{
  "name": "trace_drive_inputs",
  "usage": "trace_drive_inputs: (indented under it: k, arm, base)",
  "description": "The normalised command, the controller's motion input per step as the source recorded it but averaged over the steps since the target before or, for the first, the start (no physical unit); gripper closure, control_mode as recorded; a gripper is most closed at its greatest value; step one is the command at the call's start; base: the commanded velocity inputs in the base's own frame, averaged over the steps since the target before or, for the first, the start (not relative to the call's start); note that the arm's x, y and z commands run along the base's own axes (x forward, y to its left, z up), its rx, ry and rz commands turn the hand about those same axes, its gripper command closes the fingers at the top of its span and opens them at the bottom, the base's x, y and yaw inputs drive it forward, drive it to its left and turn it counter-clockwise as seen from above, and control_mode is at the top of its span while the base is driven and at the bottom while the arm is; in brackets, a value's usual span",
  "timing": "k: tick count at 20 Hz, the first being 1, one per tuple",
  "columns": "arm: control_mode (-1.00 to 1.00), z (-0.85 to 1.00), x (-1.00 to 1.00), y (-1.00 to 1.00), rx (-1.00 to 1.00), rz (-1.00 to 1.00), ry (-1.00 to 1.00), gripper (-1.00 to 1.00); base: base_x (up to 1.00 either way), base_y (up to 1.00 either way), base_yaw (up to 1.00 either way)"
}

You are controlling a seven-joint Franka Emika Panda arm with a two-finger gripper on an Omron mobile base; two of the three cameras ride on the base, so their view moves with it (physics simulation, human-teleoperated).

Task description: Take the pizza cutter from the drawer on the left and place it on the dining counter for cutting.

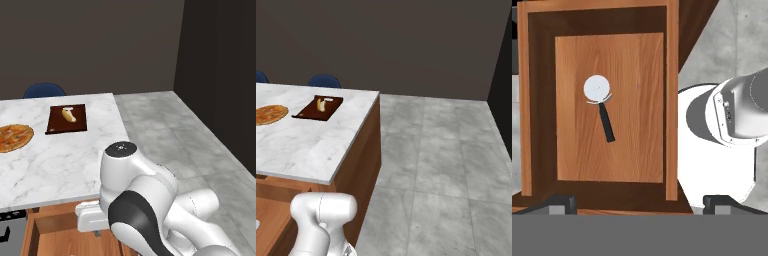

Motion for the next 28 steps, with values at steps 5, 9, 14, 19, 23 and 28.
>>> trace_drive_inputs:
  k: [5,9,14,19,23,28]
  arm:
    - [-1.0,-0.03,0.0,0.0,0.0,0.0,0.0,-1.0]
    - [-1.0,-0.13,0.05,0.04,0.0,0.0,0.0,-1.0]
    - [-1.0,-0.2,0.12,0.31,0.0,0.0,0.0,-1.0]
    - [-1.0,-0.31,0.14,0.32,-0.01,0.01,0.0,-1.0]
    - [-1.0,-0.4,0.38,0.18,0.0,0.01,0.0,-1.0]
    - [-1.0,-0.43,0.27,0.01,0.0,0.01,0.0,-1.0]
  base:
    - [0.0,0.0,0.0]
    - [0.0,0.0,0.0]
    - [0.0,0.0,0.0]
    - [0.0,0.0,0.0]
    - [0.0,0.0,0.0]
    - [0.0,0.0,0.0]
